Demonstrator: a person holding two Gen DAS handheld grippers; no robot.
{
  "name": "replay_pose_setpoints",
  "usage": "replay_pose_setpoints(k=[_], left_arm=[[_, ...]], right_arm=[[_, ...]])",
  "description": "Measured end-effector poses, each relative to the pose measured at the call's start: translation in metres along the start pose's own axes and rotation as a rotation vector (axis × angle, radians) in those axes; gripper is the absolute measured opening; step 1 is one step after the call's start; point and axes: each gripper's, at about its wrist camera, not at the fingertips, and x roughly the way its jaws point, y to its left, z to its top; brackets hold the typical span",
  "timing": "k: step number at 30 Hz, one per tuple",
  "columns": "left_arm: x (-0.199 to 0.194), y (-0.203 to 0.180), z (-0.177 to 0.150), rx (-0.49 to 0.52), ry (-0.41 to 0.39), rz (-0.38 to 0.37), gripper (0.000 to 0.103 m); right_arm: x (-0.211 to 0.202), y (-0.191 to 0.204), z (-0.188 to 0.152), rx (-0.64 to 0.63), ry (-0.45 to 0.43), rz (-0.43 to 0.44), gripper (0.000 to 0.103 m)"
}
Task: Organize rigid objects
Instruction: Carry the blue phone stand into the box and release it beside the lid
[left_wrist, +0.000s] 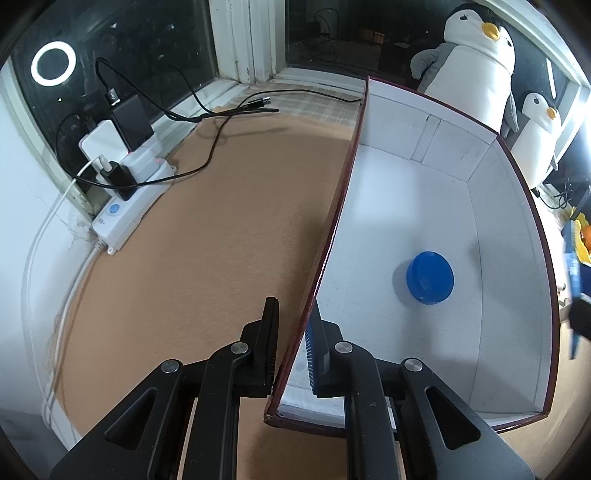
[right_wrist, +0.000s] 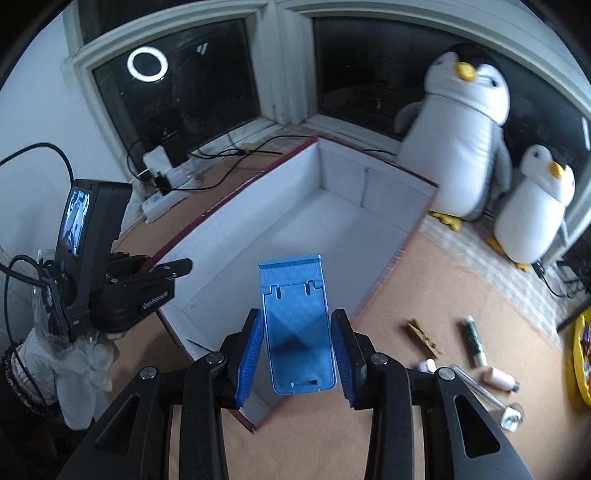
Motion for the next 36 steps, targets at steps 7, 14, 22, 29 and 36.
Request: replay_pose_setpoints(k=[7,14,22,29,36], left_arm=[[0.0,0.0,-0.001,-0.004,-0.002,-0.005,0.012],[0.0,-0.001,-0.001,-0.004,-0.002,-0.007,0.012],[0.001,-0.002,0.0,-0.006,-0.001,-0.006,0.012],[0.001,-0.002,0.0,-0.007,-0.001,-0.007,0.012],[0.001,-0.002,0.0,-0.005,-0.001,-0.006,0.012]], right_arm=[[0.031,0.017,0.007,-0.035,0.054,0.026,0.034],[0.05,0.023,0.006,-0.041,0.088,0.029,0.034],[0.052,0.026,0.007,-0.047,0.092,0.026,0.034],[0.053,0.026,0.006,-0.051,0.094,0.03,0.035],[0.049,0.024,0.007,-0.045,0.081,0.034,0.049]])
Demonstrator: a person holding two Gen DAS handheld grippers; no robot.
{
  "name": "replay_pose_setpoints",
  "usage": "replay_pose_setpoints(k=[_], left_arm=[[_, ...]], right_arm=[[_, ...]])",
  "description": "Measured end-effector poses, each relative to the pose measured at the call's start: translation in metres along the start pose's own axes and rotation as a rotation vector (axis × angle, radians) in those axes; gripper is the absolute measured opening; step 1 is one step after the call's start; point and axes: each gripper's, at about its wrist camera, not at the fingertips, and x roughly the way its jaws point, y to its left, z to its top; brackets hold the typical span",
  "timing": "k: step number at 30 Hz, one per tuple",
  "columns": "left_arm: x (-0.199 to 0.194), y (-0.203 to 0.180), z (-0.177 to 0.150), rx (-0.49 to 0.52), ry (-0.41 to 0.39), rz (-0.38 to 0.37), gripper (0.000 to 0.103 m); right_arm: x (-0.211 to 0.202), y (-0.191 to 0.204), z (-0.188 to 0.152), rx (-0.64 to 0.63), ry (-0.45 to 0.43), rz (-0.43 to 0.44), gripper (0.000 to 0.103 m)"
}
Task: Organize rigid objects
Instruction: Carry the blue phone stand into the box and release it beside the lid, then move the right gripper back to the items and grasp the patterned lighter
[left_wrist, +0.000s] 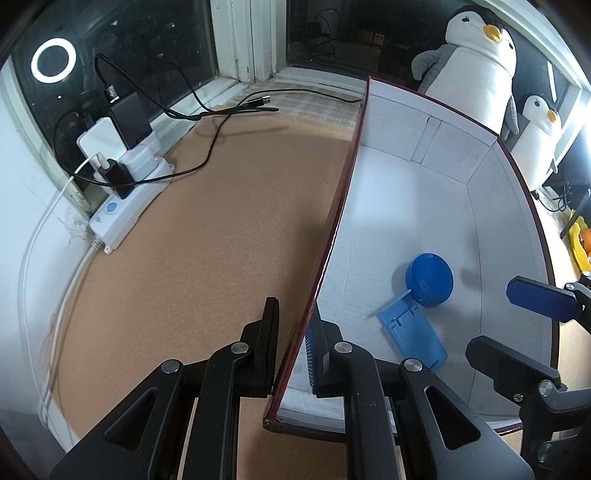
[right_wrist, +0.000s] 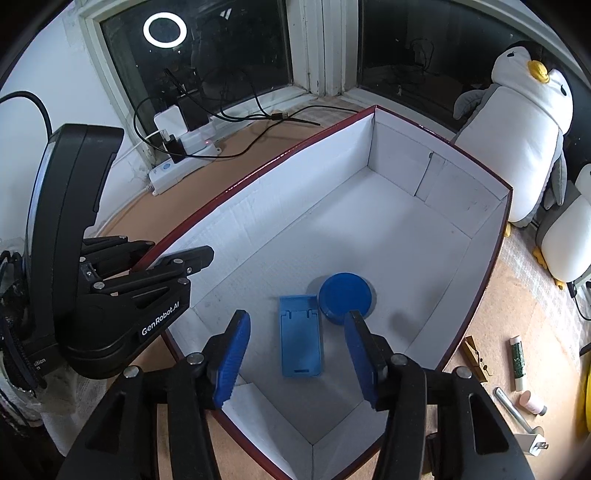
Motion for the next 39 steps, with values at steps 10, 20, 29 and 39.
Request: replay_pose_setpoints(k=[10,20,29,39], left_arm=[[0.0,0.0,0.0,-0.001,0.0,0.001,0.012],[-0.001,0.0,0.0,0.006,0.003,0.008,0.012],[-0.001,0.0,0.001,0.015,0.012,0.023,0.012],[0.002,-0.004,0.004,0.03,0.03,0.043,0.013]], right_arm=[[-0.025,-0.01,-0.005,0.049,-0.06,0.016,0.049],[-0.065,-0.047,-0.029,0.147,-0.12,-0.006,0.049],[-0.075,-0.108,-0.081,0.269,-0.081,-0.09,0.049],[-0.04,-0.166,-0.129,0.348,0.042,-0.178,0.049]])
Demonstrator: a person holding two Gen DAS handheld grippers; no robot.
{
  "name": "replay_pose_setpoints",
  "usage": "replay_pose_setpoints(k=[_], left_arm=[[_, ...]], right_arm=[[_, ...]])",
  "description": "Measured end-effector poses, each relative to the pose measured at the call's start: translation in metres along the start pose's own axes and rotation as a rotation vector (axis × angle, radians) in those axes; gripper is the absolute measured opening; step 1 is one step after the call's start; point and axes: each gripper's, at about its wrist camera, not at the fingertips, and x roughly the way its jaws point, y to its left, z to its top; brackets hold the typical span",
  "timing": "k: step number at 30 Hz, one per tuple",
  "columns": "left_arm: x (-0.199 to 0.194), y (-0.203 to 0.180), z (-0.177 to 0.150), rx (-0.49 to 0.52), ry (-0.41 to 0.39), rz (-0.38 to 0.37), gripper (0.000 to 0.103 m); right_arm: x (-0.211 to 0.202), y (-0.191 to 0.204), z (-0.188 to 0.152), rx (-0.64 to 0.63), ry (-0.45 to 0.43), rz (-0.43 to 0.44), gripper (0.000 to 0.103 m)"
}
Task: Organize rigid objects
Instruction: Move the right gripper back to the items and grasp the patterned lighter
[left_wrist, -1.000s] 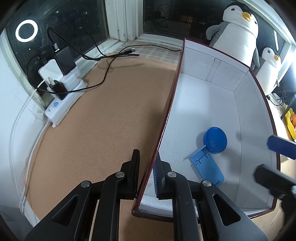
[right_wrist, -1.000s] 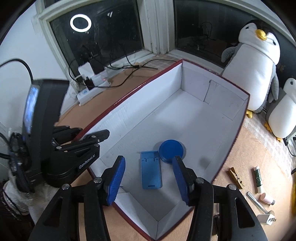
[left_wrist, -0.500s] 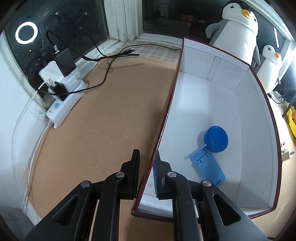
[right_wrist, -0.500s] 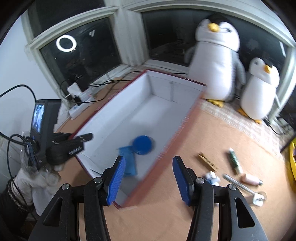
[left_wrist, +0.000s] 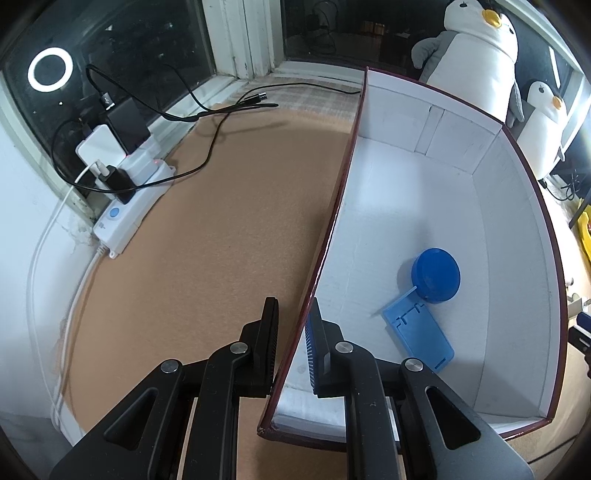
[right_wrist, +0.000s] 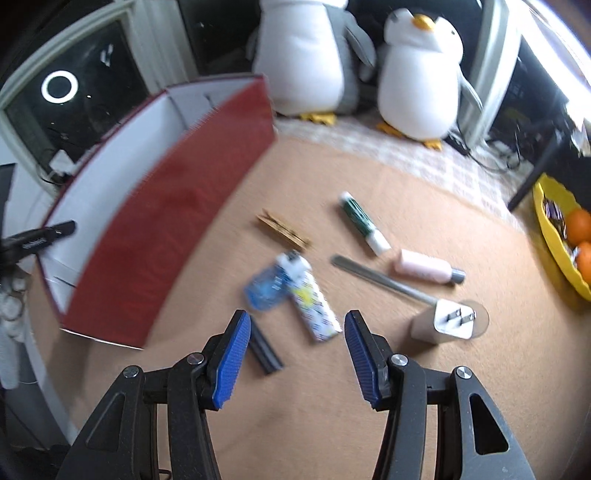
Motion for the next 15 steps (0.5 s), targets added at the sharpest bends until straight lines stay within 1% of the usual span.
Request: replay_pose_setpoints(k=[5,11,15], left_arm=[[0.002,-0.002,0.003,0.005,0.008,0.008,0.013],[0.004,-0.002,0.005,0.005,0.011,0.011,0.013],[0.004,-0.002,0.005,0.005,0.011,0.011,0.013]], right_arm=[[0.016,-0.007,0.002,-0.019,0.03,-0.007,0.049],[0.031,-0.004,0.003,-0.05,0.062,-0.009,0.049],[0.041,-0.004,0.008,-0.074,0.081,-0.011,0.044]])
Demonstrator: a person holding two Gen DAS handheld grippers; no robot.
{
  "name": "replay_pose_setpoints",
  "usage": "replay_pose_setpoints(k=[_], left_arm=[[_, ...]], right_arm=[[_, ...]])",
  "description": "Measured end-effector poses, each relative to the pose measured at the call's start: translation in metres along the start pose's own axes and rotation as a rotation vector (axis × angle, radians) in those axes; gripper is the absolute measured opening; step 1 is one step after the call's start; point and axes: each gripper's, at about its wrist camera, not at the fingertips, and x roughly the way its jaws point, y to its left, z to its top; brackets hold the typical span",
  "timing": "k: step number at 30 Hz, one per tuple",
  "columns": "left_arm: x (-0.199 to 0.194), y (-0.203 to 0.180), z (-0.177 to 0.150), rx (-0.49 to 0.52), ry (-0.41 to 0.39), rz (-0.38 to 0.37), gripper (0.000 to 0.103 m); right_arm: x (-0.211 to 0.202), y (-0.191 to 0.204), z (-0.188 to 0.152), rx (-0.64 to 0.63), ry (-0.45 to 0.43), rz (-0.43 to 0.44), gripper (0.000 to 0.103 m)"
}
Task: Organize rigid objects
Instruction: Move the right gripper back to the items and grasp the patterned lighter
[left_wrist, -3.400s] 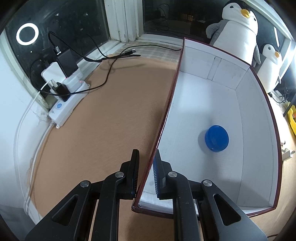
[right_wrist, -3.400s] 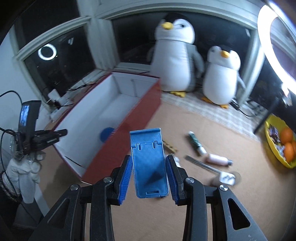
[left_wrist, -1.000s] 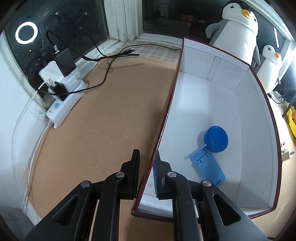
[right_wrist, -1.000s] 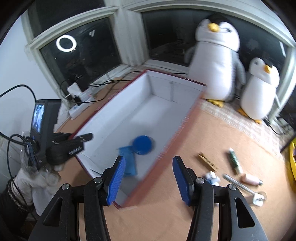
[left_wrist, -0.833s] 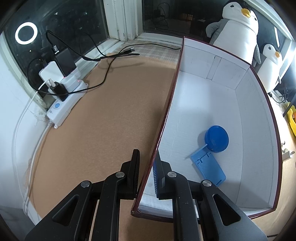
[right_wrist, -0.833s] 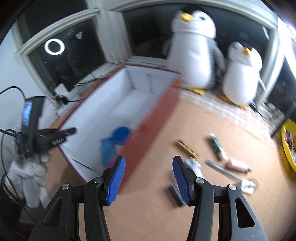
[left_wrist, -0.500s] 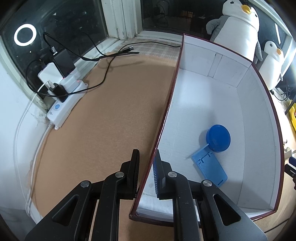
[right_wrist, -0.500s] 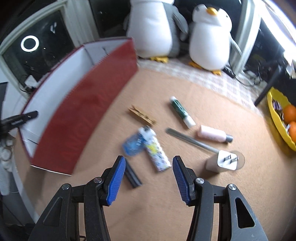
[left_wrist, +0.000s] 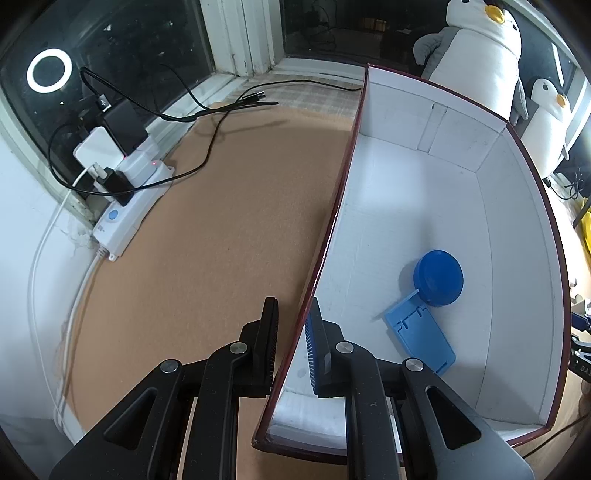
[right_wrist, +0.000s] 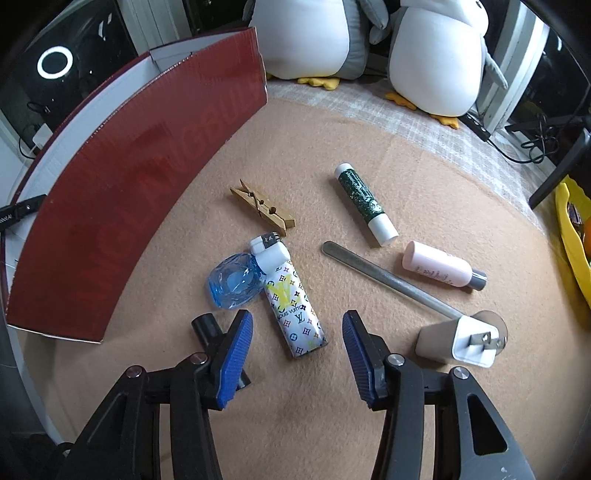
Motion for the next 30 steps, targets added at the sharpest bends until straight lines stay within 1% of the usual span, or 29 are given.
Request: replay_pose_setpoints(k=[9,16,20,21,30], left_arm=[[0.001,0.001,0.0,-0.004,0.001,0.0,0.013],[0.001,0.001,0.0,-0.003,0.001,0.0,0.013],[0.002,0.003,-0.001,-0.005,0.0,-0.002,0.013],[0.002,0.004,-0.002,-0.005,-0.001,-0.002,0.013],[0.001,0.003,-0.002,-0.006,-0.002,-0.006,0.013]], right_arm=[[0.015,0.003,0.008,-0.048,0.029,0.001,0.037],[0.021,0.008,0.014,-0.068,0.027,0.009,0.034],[0.021,0.012,0.019,-0.074,0.033,0.016,0.023],[0.021,0.012,0.019,-0.07,0.034,0.017,0.021],[0.01,0.01,0.005,-0.028,0.027,0.018,0.021]])
